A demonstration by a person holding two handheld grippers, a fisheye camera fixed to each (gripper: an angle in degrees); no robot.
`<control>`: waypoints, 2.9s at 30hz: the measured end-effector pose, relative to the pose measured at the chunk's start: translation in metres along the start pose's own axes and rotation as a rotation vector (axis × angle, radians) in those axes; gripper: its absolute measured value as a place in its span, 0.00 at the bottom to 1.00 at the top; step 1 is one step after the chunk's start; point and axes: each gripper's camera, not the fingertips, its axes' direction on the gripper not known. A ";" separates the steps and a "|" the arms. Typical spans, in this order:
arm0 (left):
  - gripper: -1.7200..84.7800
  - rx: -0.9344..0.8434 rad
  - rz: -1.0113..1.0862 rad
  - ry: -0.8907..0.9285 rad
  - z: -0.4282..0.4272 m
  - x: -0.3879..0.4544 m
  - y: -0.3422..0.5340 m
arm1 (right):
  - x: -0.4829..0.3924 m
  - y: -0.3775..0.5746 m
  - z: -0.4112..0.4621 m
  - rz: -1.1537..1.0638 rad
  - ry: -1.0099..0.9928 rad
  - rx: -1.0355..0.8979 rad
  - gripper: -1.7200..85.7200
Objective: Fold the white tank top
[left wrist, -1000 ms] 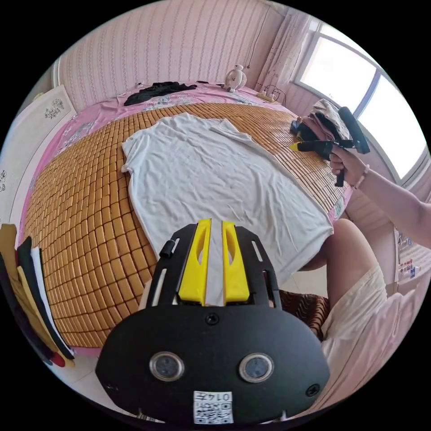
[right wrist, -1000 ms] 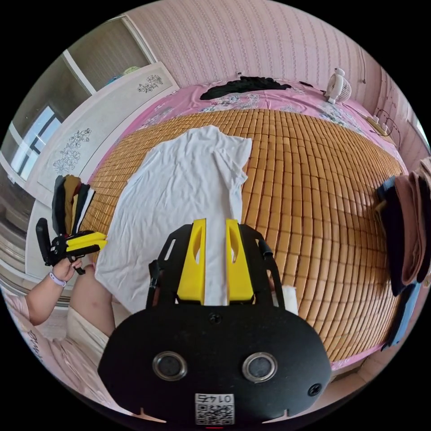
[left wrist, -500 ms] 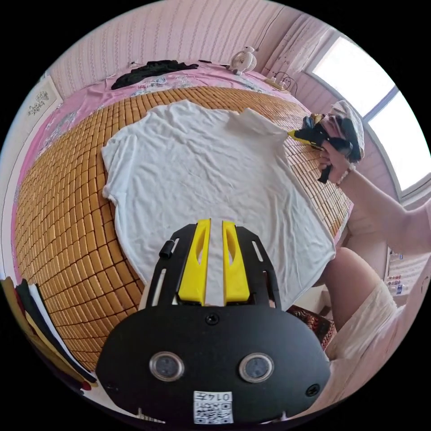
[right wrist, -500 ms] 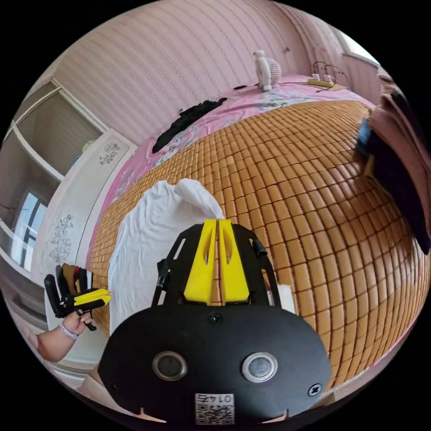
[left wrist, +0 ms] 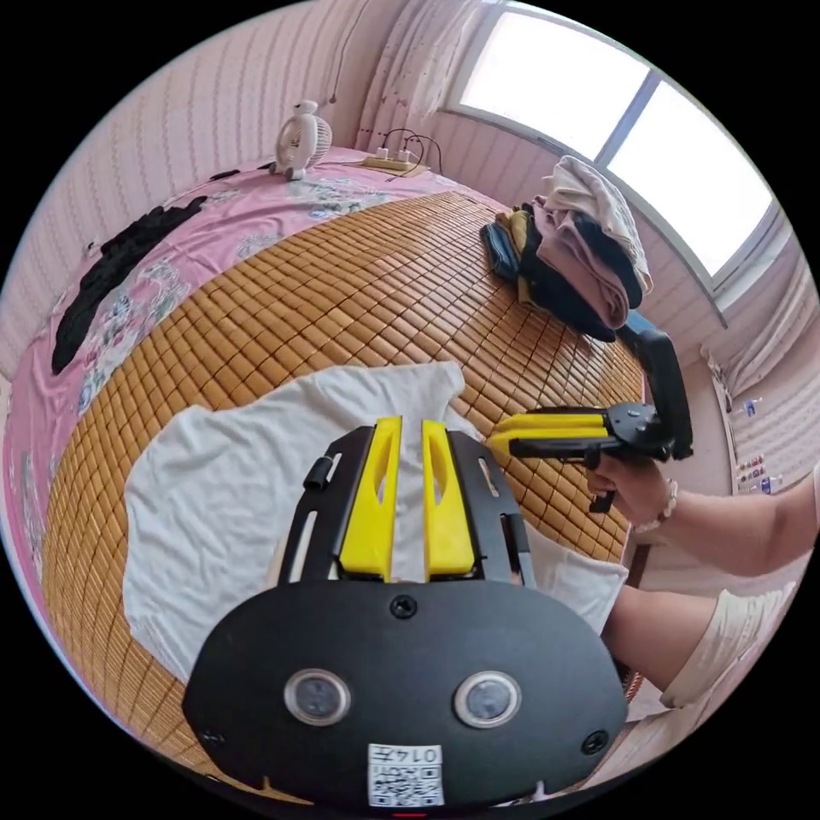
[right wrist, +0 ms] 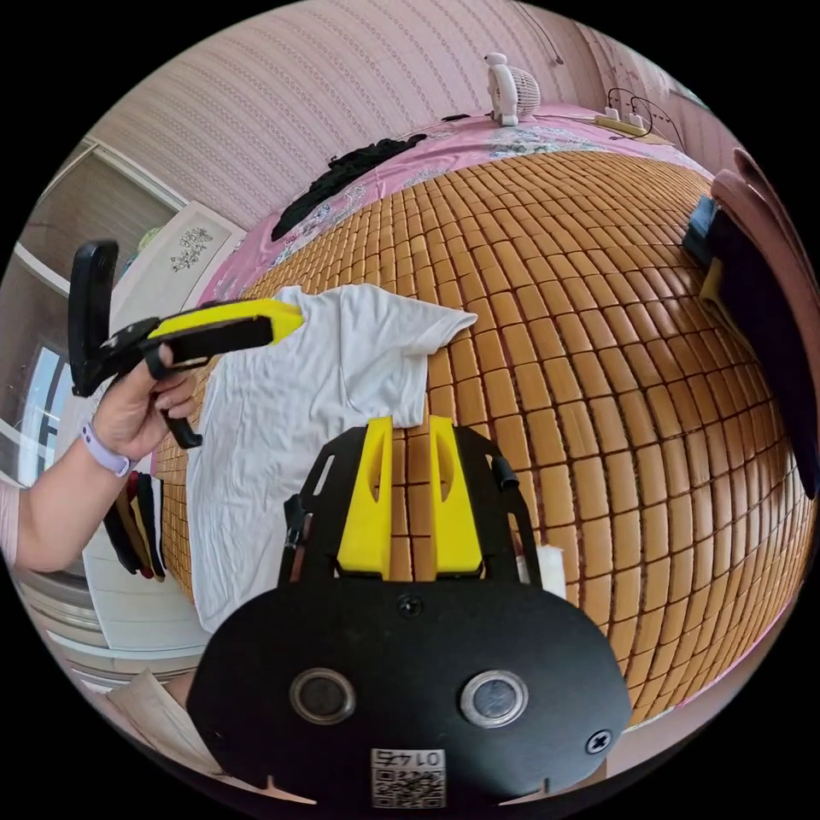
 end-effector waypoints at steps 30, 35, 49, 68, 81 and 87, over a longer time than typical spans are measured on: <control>0.08 0.236 -0.330 -0.065 -0.028 -0.105 0.133 | -0.039 -0.006 0.093 -0.103 0.131 -0.059 0.04; 0.08 0.176 -0.609 -0.275 -0.083 -0.140 0.291 | -0.148 -0.038 0.160 -0.380 -0.035 -0.112 0.05; 0.10 0.221 -0.904 -0.171 -0.077 -0.217 0.462 | -0.412 -0.096 0.406 -0.792 -0.013 -0.305 0.07; 0.07 0.323 -1.164 -0.250 -0.113 -0.172 0.624 | -0.541 -0.067 0.437 -1.017 -0.216 -0.250 0.07; 0.10 0.248 -1.069 -0.248 -0.090 -0.195 0.596 | -0.588 -0.004 0.501 -1.184 -0.016 -0.312 0.10; 0.03 0.253 -1.043 -0.245 -0.086 -0.194 0.595 | -0.588 -0.003 0.501 -1.176 0.015 -0.278 0.03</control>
